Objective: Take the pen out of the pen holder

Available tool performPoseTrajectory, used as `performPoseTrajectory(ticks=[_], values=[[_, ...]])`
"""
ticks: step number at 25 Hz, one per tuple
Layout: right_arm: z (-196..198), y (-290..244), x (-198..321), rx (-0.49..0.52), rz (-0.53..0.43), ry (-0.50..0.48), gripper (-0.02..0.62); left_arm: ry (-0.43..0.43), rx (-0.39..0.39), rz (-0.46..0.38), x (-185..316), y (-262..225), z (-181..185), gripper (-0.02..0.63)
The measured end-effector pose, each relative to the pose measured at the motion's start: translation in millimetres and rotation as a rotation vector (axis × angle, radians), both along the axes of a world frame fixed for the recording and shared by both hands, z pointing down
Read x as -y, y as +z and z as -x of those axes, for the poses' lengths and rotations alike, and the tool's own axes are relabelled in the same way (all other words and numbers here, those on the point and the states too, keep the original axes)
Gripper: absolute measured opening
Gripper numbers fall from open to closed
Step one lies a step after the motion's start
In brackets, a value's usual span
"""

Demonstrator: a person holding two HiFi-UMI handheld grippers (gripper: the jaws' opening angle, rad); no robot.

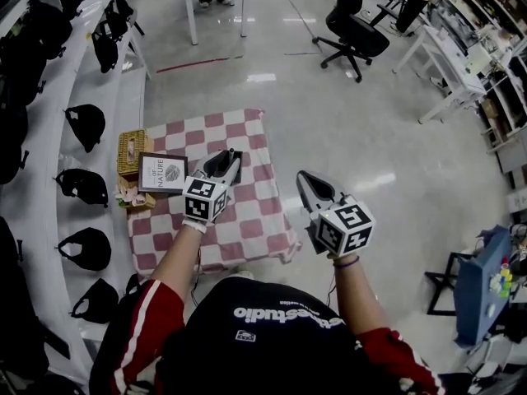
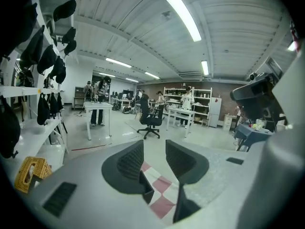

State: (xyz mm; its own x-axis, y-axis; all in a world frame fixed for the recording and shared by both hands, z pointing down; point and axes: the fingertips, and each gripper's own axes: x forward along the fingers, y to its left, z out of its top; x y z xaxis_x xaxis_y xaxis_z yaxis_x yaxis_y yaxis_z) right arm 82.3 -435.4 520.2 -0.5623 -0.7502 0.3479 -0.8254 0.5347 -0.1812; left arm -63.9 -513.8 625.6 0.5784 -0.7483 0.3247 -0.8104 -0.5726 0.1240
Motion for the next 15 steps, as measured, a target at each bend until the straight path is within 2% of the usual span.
performPoseTrajectory(ticks=[3,6,15], values=[[3.3,2.0,7.8,0.003,0.002,-0.005,0.0,0.004,0.0,0.029,10.5,20.7,-3.0,0.143],[3.6,6.9,14.0,0.004,0.007,0.001,-0.002,0.003,0.032,0.059,18.6,43.6,-2.6,0.143],[-0.1,24.5,20.8,0.005,0.053,0.025,0.0,-0.055,0.083,0.155,39.3,104.7,8.3,0.143]])
